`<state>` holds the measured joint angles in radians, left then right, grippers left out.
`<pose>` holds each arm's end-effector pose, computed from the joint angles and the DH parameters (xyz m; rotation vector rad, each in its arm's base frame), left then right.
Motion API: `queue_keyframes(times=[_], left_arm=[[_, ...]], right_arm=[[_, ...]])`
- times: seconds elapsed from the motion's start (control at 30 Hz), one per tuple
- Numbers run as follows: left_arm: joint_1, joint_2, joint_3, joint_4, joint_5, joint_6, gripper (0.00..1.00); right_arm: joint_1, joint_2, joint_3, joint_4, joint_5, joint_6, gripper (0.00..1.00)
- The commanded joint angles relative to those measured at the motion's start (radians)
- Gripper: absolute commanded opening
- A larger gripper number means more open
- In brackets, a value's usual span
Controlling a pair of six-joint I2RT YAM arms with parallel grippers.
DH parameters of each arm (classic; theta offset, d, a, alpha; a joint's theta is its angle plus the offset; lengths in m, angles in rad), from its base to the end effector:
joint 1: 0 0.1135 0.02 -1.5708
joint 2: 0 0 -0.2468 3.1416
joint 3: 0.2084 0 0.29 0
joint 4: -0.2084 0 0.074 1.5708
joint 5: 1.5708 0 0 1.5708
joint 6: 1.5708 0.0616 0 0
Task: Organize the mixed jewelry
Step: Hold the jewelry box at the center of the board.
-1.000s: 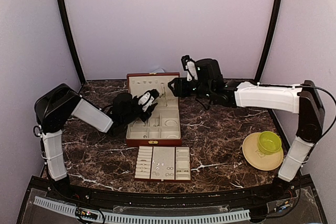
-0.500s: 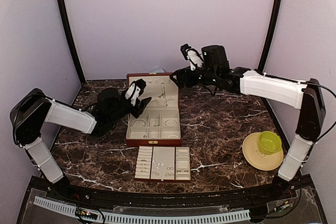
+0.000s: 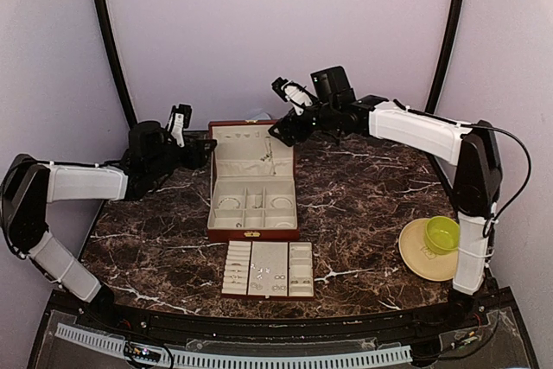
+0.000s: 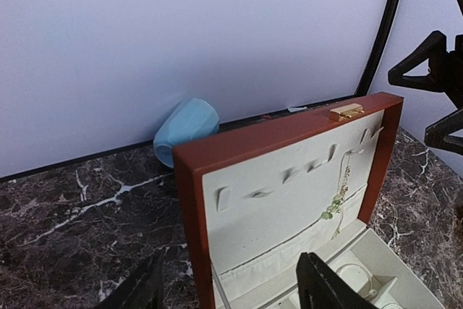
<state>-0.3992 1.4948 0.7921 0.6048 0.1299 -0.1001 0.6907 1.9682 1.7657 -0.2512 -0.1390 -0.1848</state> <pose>0.3571 -0.1593 0.2088 0.3499 1.6542 -0.4845 0.4007 0.3422 0.2836 -0.9491 1.8176 0.4584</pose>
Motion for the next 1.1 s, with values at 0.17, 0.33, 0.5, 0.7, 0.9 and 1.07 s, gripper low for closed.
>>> queue_keyframes(times=[0.17,0.33,0.5,0.7,0.9,1.07], left_arm=[[0.028,0.118,0.100,-0.010,0.123,-0.024,0.62],[0.028,0.169,0.131,0.001,0.098,0.036,0.52],[0.028,0.219,0.163,0.006,0.105,0.075,0.36],[0.028,0.247,0.174,0.016,0.112,0.094,0.24],[0.028,0.258,0.189,0.005,0.115,0.139,0.16],[0.028,0.270,0.203,-0.003,0.123,0.146,0.14]], right_arm=[[-0.005,0.129,0.196,-0.105,-0.042,-0.118,0.87],[-0.003,0.166,0.242,-0.124,-0.022,-0.147,0.85],[-0.002,0.183,0.265,-0.128,-0.022,-0.161,0.80],[0.012,0.213,0.291,-0.161,0.004,-0.194,0.79],[0.021,0.223,0.295,-0.177,0.060,-0.228,0.78],[0.027,0.225,0.293,-0.178,0.096,-0.251,0.73]])
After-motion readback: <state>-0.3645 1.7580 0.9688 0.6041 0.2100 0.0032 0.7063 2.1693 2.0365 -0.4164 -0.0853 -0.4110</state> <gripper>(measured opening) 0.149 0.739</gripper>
